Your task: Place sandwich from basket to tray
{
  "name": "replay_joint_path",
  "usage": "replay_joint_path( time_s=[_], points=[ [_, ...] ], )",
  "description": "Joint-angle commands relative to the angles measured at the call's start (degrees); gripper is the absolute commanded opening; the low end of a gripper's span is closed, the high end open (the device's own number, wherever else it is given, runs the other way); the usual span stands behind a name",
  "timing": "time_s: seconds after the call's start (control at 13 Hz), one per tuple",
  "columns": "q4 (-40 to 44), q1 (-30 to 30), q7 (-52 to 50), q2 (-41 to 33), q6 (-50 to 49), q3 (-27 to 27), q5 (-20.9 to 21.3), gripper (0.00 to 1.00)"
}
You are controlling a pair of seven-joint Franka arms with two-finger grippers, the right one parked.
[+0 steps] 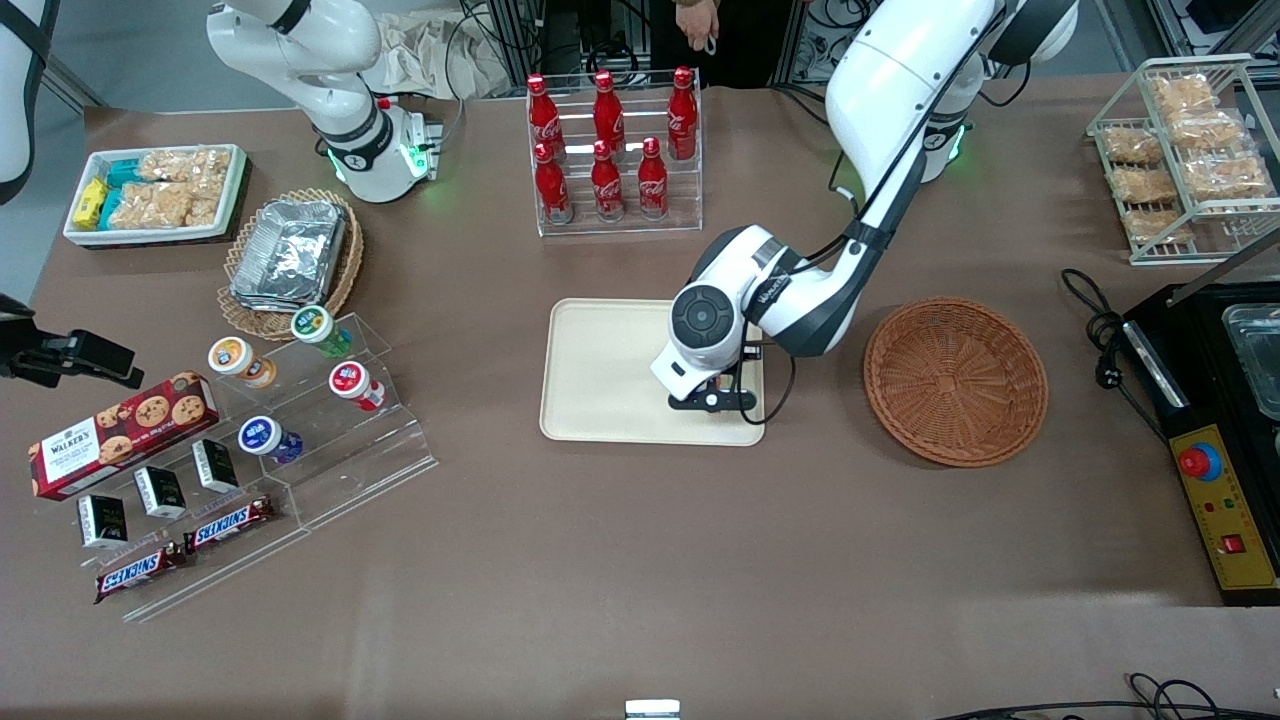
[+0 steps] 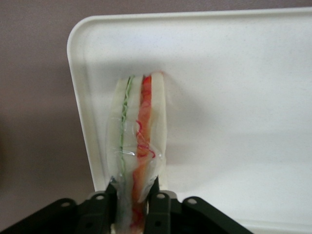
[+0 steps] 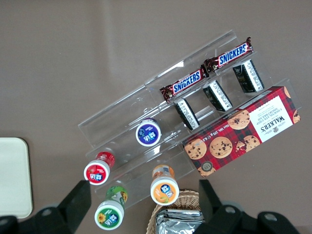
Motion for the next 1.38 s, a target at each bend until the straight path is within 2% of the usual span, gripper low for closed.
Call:
replay_joint_path(
  time_s=[0.0, 0.15, 0.31, 0.54, 0.92, 1.08, 1.31],
  points=[
    [-1.3, -0.6, -1.4, -0.4, 1.1, 0.7, 2.5, 1.0],
    [-0.5, -0.1, -1.5, -1.6, -0.4, 1.0, 3.2, 1.0],
    [2.1, 2.7, -0.6, -5.7, -6.6, 1.6, 3.4, 1.0],
    [5.0, 12.3, 10.6, -11.5, -14.0, 1.7, 3.3, 1.0],
    [7.5, 26.6, 28.1, -16.9, -18.3, 1.8, 3.8, 1.0],
    [9.7, 30.4, 32.1, -18.0, -19.1, 1.8, 5.8, 1.0],
    [17.2, 33.7, 35.1, -17.3, -22.2, 1.7, 4.6, 1.0]
  ],
)
